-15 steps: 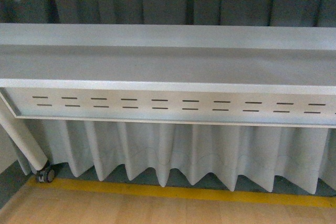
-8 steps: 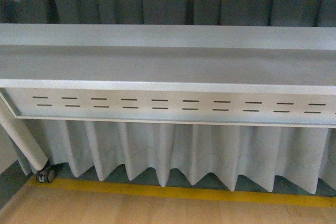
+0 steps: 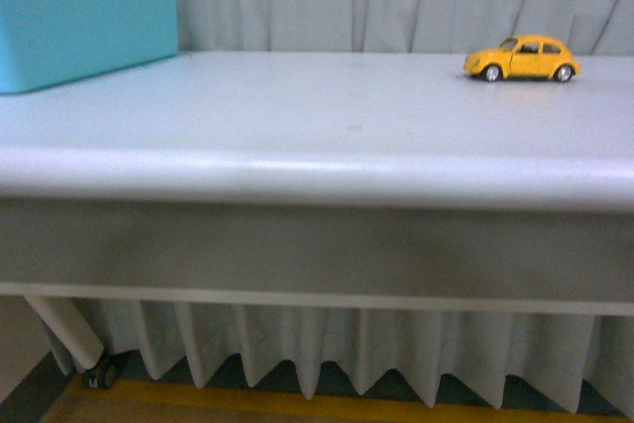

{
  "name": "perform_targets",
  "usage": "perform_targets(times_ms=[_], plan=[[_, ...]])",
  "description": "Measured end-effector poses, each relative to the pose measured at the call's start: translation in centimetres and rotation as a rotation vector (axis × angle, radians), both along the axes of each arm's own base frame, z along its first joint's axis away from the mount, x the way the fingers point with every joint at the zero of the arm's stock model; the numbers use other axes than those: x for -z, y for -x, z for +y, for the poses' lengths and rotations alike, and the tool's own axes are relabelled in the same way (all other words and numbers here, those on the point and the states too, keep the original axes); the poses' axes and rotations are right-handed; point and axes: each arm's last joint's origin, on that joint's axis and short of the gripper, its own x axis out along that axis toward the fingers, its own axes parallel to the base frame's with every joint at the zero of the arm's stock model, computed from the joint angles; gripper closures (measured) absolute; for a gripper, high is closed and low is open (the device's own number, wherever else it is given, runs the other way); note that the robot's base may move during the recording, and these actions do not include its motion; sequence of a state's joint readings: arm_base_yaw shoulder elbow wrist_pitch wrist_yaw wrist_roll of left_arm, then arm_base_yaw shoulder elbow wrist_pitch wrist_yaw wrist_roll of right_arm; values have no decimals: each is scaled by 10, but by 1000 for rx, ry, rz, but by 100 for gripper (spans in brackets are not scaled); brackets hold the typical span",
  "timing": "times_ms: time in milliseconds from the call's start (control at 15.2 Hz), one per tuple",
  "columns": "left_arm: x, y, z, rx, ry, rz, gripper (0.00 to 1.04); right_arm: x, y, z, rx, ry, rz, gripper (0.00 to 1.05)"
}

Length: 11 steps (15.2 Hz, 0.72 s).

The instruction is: Wind up and store yellow beetle toy

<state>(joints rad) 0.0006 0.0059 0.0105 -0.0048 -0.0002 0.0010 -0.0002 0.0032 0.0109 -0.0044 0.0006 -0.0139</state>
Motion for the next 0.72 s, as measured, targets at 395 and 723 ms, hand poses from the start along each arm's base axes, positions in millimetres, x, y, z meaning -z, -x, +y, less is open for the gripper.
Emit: perform_targets(times_ms=[395,723], plan=[[0,0,0,0,1,-1,7,0,0,0,0,-1,1,7],[0,0,0,-2,2,-1,7,0,0,0,0,-3,0,7]])
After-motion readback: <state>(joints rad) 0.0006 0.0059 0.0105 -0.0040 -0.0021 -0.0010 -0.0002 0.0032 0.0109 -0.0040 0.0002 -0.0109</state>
